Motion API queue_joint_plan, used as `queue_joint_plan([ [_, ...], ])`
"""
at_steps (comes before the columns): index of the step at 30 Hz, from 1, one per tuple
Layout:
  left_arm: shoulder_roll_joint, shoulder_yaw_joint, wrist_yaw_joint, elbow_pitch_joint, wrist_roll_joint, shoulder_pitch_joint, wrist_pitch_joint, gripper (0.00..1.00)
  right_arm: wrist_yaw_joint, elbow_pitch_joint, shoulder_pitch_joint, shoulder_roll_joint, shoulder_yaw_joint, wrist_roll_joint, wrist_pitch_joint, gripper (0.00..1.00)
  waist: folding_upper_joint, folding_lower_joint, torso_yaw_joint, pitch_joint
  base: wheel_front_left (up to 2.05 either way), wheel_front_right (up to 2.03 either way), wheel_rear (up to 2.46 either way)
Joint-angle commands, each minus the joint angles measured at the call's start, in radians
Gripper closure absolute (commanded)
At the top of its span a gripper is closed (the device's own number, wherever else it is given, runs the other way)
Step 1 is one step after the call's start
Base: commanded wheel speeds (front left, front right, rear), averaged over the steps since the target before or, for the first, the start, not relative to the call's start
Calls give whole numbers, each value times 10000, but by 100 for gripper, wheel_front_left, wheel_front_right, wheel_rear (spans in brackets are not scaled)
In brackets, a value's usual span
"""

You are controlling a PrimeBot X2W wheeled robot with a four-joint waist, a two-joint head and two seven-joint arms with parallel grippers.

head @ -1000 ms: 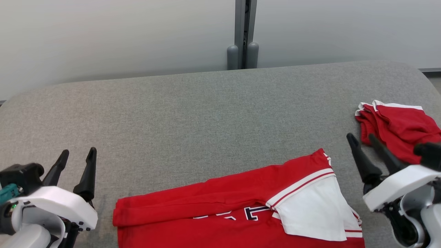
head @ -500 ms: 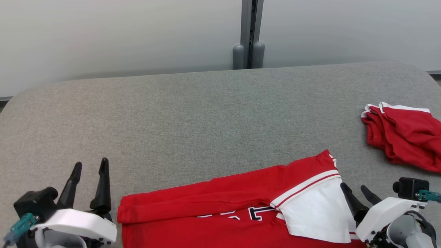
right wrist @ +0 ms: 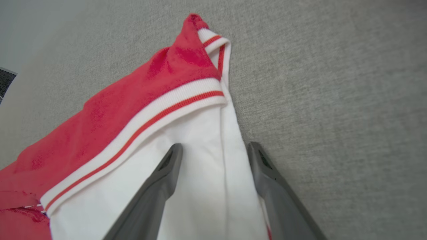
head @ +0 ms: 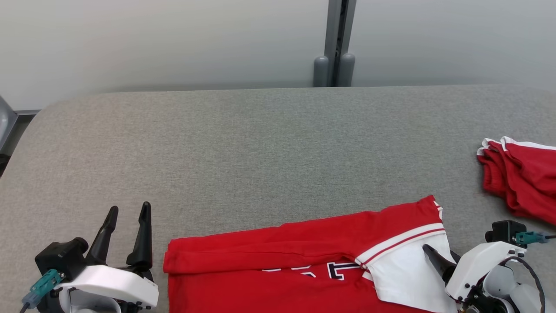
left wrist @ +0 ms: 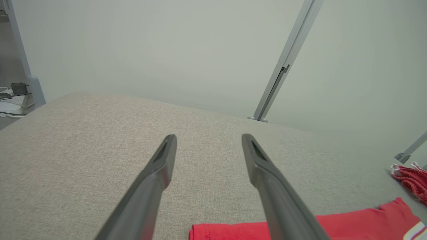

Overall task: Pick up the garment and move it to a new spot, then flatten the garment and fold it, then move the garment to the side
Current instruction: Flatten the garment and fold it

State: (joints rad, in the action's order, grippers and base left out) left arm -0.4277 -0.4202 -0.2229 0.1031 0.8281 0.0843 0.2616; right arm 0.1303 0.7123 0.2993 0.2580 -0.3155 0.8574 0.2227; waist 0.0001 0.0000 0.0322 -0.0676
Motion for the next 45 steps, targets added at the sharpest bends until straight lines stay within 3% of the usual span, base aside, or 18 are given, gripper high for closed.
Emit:
queue_joint_plan([
  [1, 26, 157, 79, 54, -152, 64, 39, 0, 10, 157, -179, -269, -298, 215, 334, 0, -1, 0, 103, 4, 0, 0, 0],
  [4, 216, 379, 212, 78, -443, 39, 39, 0, 17, 147, -223, -296, -523, 579, 501, 0, -1, 0, 244, 20, 0, 0, 0],
  [5, 267, 483, 251, 69, -572, -1, 39, 0, 17, 146, -217, -269, -581, 653, 501, 20, -1, 0, 285, 28, 0, 0, 0],
  [6, 343, 575, 308, 63, -694, -68, 39, 0, 17, 149, -200, -253, -637, 713, 473, 59, -1, 0, 316, 35, 0, 0, 0],
  [7, 451, 658, 374, 65, -812, -148, 38, 0, 17, 142, -175, -236, -683, 773, 426, 68, -1, 0, 340, 39, 0, 0, 0],
  [8, 565, 763, 416, 57, -934, -205, 38, 0, 17, 122, -132, -198, -733, 822, 368, 97, -1, 0, 361, 45, 0, 0, 0],
  [9, 662, 880, 491, 54, -1057, -270, 36, 0, 15, 82, -86, -135, -768, 862, 265, 100, -1, 0, 377, 53, 0, 0, 0],
  [17, 1426, 1456, 1099, 335, -1797, -637, 27, 0, 6, -80, 198, 409, -868, 1285, -348, 100, -1, 0, 387, 140, 0, 0, 0],
  [30, 2093, 2214, 1892, 797, -2489, -772, 28, 0, 6, 258, 629, 1614, -602, 1118, -1064, 100, -1, 0, 101, 277, 0, 0, 0],
  [37, 2370, 2463, 2126, 1018, -2727, -878, 28, 0, 6, -523, 895, 1757, -708, 539, -1208, 100, -1, 0, 22, 427, 0, 0, 0],
  [45, 2623, 2597, 2280, 1232, -2917, -933, 28, 0, 6, -2094, 801, 1398, -701, -466, -996, 100, -1, 0, 103, 605, 0, 0, 0],
])
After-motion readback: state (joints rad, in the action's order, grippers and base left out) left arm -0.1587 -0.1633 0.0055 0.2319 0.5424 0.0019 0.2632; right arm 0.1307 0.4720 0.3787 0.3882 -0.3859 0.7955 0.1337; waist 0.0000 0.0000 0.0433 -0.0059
